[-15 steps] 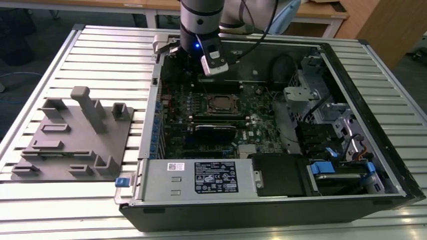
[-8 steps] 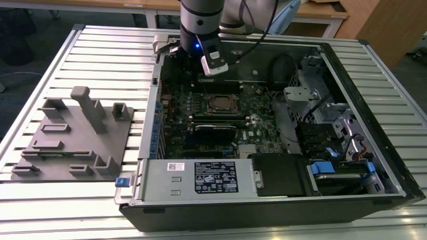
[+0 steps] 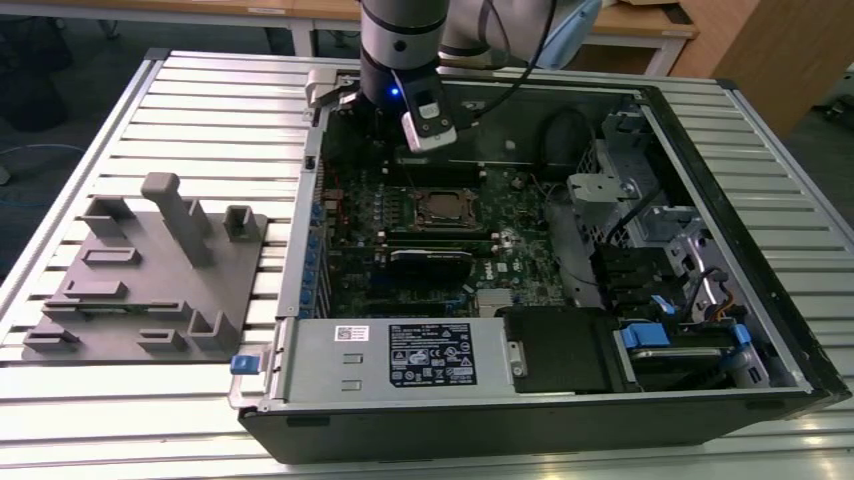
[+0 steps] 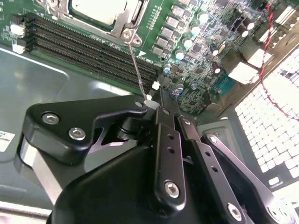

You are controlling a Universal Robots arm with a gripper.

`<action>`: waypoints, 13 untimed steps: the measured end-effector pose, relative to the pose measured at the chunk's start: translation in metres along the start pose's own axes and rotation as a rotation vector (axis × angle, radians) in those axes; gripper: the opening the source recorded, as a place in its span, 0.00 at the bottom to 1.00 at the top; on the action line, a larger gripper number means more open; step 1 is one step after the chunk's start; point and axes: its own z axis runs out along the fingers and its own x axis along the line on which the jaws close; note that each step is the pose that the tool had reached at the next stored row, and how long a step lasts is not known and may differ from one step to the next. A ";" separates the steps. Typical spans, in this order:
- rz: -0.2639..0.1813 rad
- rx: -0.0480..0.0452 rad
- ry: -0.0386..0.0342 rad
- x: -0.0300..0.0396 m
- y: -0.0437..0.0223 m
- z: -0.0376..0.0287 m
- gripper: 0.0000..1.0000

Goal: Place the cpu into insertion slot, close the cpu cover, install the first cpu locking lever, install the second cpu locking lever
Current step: 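Install the first cpu locking lever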

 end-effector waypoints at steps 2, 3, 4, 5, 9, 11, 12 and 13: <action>0.000 -0.0002 0.0000 0.0000 0.0000 0.0000 0.10; 0.000 -0.0004 -0.0001 0.0000 0.0000 0.0001 0.10; 0.000 -0.0007 0.0001 0.0000 0.0000 0.0001 0.10; 0.000 -0.0037 0.0004 -0.0002 -0.0001 0.0002 0.10; 0.000 -0.0110 0.0010 -0.0003 0.0000 0.0003 0.10; -0.001 -0.0116 0.0011 -0.0007 0.0000 0.0003 0.10; -0.001 -0.0119 0.0012 -0.0014 0.0000 0.0004 0.10; -0.001 -0.0119 0.0012 -0.0025 0.0001 0.0004 0.10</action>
